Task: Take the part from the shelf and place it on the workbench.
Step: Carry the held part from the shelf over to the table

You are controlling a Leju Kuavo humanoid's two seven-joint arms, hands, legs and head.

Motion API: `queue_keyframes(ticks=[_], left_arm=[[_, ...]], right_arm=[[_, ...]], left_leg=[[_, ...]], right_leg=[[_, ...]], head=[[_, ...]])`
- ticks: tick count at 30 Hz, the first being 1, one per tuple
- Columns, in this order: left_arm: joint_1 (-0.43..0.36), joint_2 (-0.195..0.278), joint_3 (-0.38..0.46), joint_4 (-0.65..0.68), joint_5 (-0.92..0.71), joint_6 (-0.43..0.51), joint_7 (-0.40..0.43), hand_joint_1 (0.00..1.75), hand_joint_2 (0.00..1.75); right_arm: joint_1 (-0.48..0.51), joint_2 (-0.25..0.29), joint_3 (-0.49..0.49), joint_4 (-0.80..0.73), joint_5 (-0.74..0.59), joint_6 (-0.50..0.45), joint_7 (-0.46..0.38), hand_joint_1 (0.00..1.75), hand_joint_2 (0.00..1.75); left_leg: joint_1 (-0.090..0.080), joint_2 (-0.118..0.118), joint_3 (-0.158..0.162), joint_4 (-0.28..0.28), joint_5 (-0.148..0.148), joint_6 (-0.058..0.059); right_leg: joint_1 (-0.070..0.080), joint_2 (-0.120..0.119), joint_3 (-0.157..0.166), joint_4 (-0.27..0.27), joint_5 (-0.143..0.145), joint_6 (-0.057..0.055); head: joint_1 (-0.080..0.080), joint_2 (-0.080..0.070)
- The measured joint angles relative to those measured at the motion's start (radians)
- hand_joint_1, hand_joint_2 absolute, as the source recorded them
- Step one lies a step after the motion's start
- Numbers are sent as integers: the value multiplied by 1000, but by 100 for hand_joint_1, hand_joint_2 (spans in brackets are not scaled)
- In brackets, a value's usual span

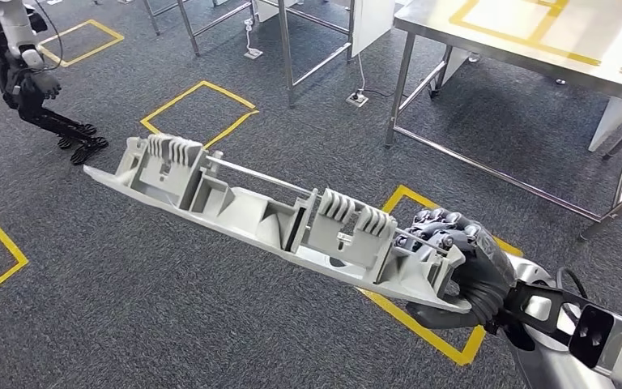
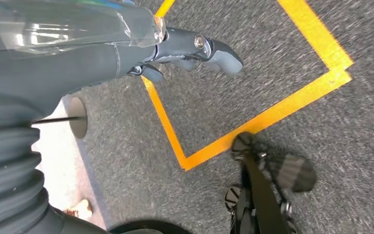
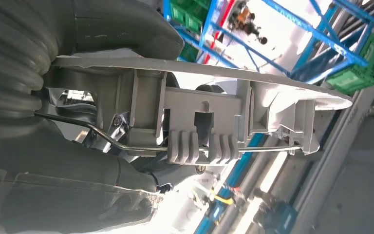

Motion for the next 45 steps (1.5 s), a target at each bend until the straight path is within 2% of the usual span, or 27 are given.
queue_keyframes(ticks=[2, 3, 5, 6, 7, 9, 11, 13, 15, 17, 18, 19, 20, 22, 23, 24, 26, 28, 30, 32, 33, 35, 37, 39, 41, 43, 45], left_arm=[[3, 0, 0, 0, -1, -1, 0, 0, 175], [4, -1, 0, 0, -1, -2, 0, 0, 175], [5, -2, 0, 0, -1, -3, 0, 0, 175], [5, -1, 0, 0, -1, -4, 0, 0, 175], [5, -1, 0, 0, -2, -4, 0, 0, 175], [5, -1, 0, 0, -2, -5, 0, 0, 175], [6, -1, 0, 0, -2, -8, 0, 0, 175], [5, -2, 0, 0, -2, -11, 0, 0, 175], [7, -2, 0, 0, -2, -12, -1, 0, 175], [10, -2, 0, 0, -2, -12, -1, 0, 175], [10, -2, 0, 0, -2, -12, -1, 0, 175], [10, -2, 0, 0, -2, -12, -1, 0, 175], [9, -2, 0, 0, -2, -12, -1, 0, 175], [8, -2, 0, 0, -3, -13, -1, 0, 175], [8, -2, 0, 0, -3, -14, -1, 0, 175], [8, -2, 0, 0, -4, -15, -1, 0, 175], [7, -2, 0, 0, -7, -17, -1, 0, 175], [5, -3, 0, 0, -10, -22, -1, 0, 175], [5, -3, 0, 0, -10, -24, -1, 0, 175], [9, -3, 0, 0, -11, -22, -1, 0, 175], [10, -3, 0, 0, -11, -21, -2, 0, 175], [11, -4, 0, 0, -11, -22, -2, 0, 175], [11, -4, 0, 0, -11, -28, -6, 0, 175], [11, -4, 0, 0, -11, -36, -14, 0, 175], [11, -4, 0, 0, -11, -41, -21, 0, 175], [9, -3, 0, 0, -10, -46, -27, 0, 175], [10, -2, 0, 0, -8, -48, -30, 0, 175]], right_arm=[[-8, 11, 9, 1, 3, -9, 4, 175, 175], [-10, 14, 13, 1, 6, -12, 4, 175, 175], [-13, 17, 20, 1, 13, -17, 4, 175, 175], [-15, 19, 22, 1, 15, -19, 3, 175, 175], [-18, 20, 24, 1, 16, -20, 3, 175, 175], [-23, 24, 28, 2, 18, -22, 1, 175, 175], [-25, 27, 30, 2, 24, -26, -1, 175, 175], [-28, 27, 32, 3, 32, -29, -2, 175, 175], [-31, 28, 35, 5, 35, -31, -3, 175, 175], [-31, 30, 37, 8, 36, -32, -4, 175, 175], [-30, 31, 38, 10, 37, -32, -4, 175, 175], [-30, 32, 38, 11, 38, -33, -4, 175, 175], [-31, 32, 38, 12, 40, -34, -4, 175, 175], [-33, 32, 38, 12, 46, -37, -4, 175, 175], [-34, 33, 38, 12, 48, -40, -3, 175, 175], [-35, 33, 37, 13, 50, -42, -3, 175, 175], [-37, 31, 36, 15, 50, -49, -3, 175, 175], [-39, 28, 35, 19, 49, -55, -3, 175, 175], [-43, 26, 36, 25, 48, -59, -6, 175, 175], [-44, 27, 38, 34, 47, -62, -9, 175, 175], [-43, 26, 39, 38, 47, -63, -10, 175, 175], [-44, 26, 40, 46, 46, -63, -12, 175, 175], [-49, 25, 42, 55, 39, -65, -17, 175, 175], [-60, 24, 47, 63, 28, -73, -22, 175, 175], [-71, 22, 55, 71, 16, -86, -25, 175, 175], [-79, 18, 62, 78, 11, -97, -26, 175, 175], [-89, 16, 70, 84, 10, -105, -26, 175, 175]], left_leg=[[0, -14, -59, 117, -37, 1], [0, -15, -65, 124, -27, 2], [1, -28, -15, 18, 40, 7], [2, -53, 22, -59, 70, 10], [4, -74, 51, -121, 91, 12], [3, -98, 76, -170, 98, 16], [2, -74, 79, -173, 105, 28], [5, -48, 77, -178, 112, 42], [4, -21, 73, -179, 114, 48], [2, 9, 71, -179, 114, 50], [1, 23, 71, -179, 114, 50], [1, 36, 71, -179, 114, 49], [0, 47, 73, -179, 113, 48], [-3, 66, 76, -178, 110, 44], [-6, 74, 77, -177, 108, 40], [-8, 83, 78, -176, 107, 36], [-8, 96, 79, -177, 106, 26], [-4, 64, 68, -151, 84, 12], [0, 7, 19, -44, 25, 3], [1, -12, -48, 92, -29, 0], [1, -14, -66, 122, -31, 0], [4, -20, -39, 57, 23, 2], [10, -53, 32, -92, 89, 5], [12, -79, 67, -168, 108, 10], [9, -67, 70, -172, 107, 21], [10, -45, 73, -175, 113, 36], [11, -22, 73, -178, 116, 47]], right_leg=[[1, 20, -5, 0, 3, -3], [1, 31, -5, 1, 4, -3], [1, 54, -4, 1, 7, 1], [1, 65, -4, 1, 8, 4], [2, 75, -6, 2, 10, 8], [1, 96, -13, 0, 16, 20], [-2, 111, -22, -2, 23, 33], [0, 76, -44, 32, 1, 42], [3, 20, -97, 149, -65, 47], [3, 4, -151, 278, -117, 52], [3, 2, -155, 297, -118, 52], [3, -1, -136, 272, -101, 50], [4, -9, -97, 206, -71, 46], [9, -50, -12, 53, -26, 35], [13, -63, 12, 8, -16, 29], [16, -68, 20, -9, -15, 23], [17, -46, 17, -9, -10, 12], [11, -28, 15, -12, -4, 2], [7, -11, 12, -14, 0, -5], [6, 10, 8, -13, 3, -8], [6, 21, 7, -13, 4, -8], [5, 45, 7, -13, 6, -5], [6, 67, 7, -11, 8, 1], [6, 88, 0, -10, 12, 12], [3, 106, -7, -14, 18, 25], [3, 83, -21, 4, 7, 35], [5, 28, -65, 97, -45, 42]], head=[[0, 0], [0, 0], [0, 0], [0, 0], [0, 0], [1, 0], [1, 0], [5, 0], [10, 0], [10, 0], [10, 0], [10, 0], [10, 0], [10, 0], [9, 0], [8, 0], [8, 0], [6, 0], [4, 0], [3, 0], [3, 0], [3, 0], [3, 0], [4, 0], [4, 0], [6, 0], [11, 0]])
